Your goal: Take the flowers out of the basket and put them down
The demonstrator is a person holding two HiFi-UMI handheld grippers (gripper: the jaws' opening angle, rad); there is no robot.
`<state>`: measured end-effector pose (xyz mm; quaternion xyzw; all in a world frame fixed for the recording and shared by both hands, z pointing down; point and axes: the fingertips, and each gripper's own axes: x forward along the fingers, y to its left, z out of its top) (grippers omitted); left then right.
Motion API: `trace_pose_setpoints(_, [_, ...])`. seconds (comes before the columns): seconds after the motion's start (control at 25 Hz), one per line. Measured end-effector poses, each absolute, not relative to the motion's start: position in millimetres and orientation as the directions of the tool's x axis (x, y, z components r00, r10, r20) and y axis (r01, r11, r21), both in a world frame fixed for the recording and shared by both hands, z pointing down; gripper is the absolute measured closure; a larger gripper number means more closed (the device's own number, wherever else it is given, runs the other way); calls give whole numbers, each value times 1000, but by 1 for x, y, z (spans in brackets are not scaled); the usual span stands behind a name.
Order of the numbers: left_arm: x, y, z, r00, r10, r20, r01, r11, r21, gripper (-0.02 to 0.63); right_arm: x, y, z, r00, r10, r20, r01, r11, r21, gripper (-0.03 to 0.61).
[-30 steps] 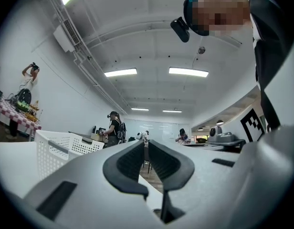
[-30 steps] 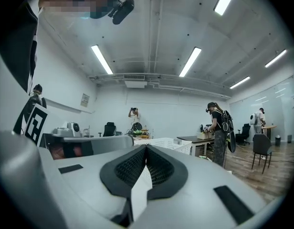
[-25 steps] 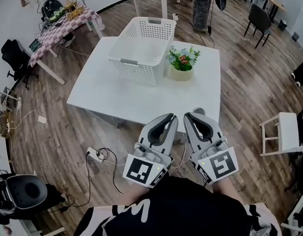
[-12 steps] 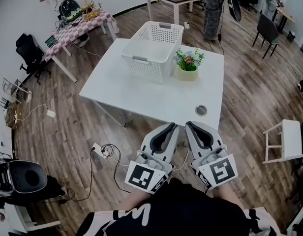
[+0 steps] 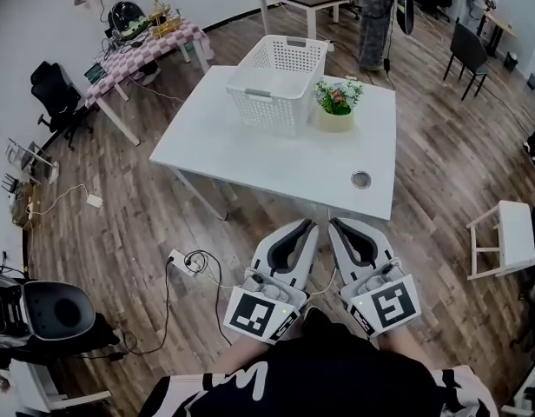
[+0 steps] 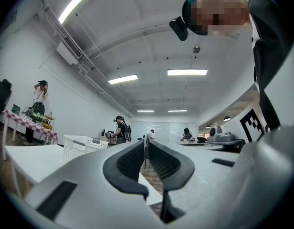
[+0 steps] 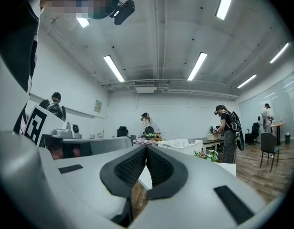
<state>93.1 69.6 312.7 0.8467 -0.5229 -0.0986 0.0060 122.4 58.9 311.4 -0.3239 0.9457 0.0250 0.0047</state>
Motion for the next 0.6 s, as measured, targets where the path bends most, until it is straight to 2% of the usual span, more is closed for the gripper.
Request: trace_pose_setpoints(0.6, [56, 230, 319, 469, -869, -160, -864, -489, 122, 583, 86, 222, 322, -754, -657, -20, -657, 754, 21, 561])
